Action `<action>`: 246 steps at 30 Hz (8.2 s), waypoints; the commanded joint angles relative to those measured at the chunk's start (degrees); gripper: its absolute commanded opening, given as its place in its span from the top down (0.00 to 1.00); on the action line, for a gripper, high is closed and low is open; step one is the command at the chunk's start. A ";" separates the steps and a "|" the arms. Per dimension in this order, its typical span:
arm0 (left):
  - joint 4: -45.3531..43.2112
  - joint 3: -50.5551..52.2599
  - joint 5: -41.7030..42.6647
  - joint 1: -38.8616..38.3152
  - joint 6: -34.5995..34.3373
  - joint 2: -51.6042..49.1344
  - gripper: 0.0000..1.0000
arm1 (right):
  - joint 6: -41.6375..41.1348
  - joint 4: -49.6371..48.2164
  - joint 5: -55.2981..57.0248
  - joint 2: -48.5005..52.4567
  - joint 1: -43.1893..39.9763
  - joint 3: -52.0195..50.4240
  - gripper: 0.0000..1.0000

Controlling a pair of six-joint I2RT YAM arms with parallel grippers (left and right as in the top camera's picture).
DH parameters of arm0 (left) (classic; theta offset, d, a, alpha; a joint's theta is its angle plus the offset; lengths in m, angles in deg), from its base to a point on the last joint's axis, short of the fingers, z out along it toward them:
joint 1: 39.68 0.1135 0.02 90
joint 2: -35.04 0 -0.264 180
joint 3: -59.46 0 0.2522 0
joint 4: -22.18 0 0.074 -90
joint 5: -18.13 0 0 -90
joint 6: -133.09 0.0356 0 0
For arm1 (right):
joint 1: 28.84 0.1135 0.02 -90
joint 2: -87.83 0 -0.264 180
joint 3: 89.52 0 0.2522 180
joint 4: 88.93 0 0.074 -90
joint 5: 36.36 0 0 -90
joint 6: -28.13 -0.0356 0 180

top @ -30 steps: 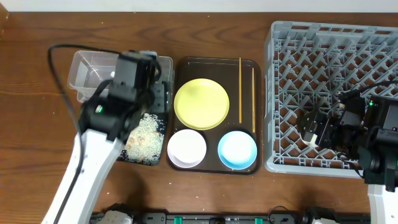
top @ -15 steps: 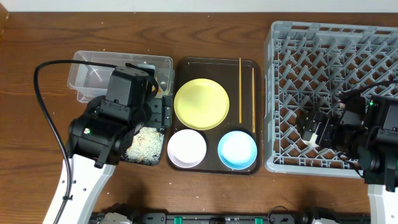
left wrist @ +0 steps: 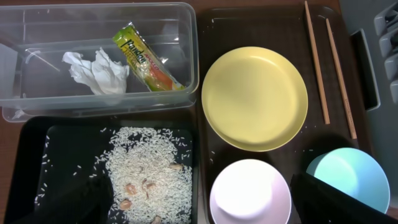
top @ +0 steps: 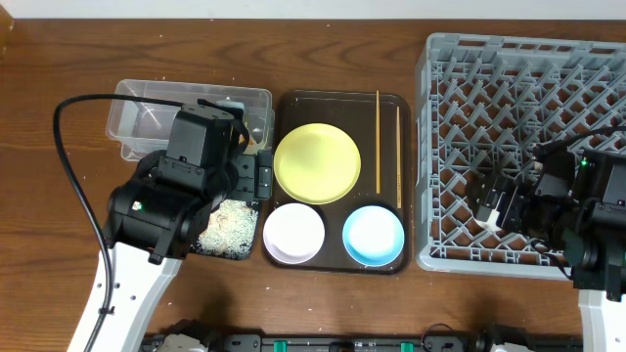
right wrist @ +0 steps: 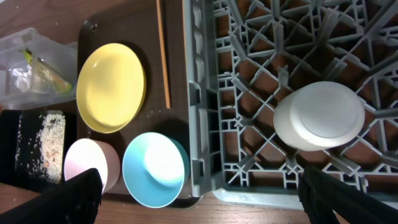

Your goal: Sort waste into correct bins and load items into the dishwasher rack

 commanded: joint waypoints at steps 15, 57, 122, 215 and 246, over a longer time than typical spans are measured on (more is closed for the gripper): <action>-18.29 11.10 -2.01 0.81 6.45 13.00 0.05 | 0.63 0.07 -0.15 0.00 -0.50 0.55 0.01; -49.57 68.32 0.39 8.68 8.28 66.45 0.05 | 0.63 0.04 -0.15 0.00 -0.50 0.55 0.01; -51.60 73.90 0.35 8.68 8.31 66.29 0.05 | -6.36 -36.13 14.32 45.20 57.51 0.55 0.50; -51.60 73.90 0.33 8.68 8.31 66.29 0.05 | -2.84 -14.86 29.31 28.92 45.90 -4.00 0.13; -51.60 73.90 0.35 8.68 8.31 66.29 0.05 | -2.01 -28.83 76.81 16.26 34.64 0.00 0.99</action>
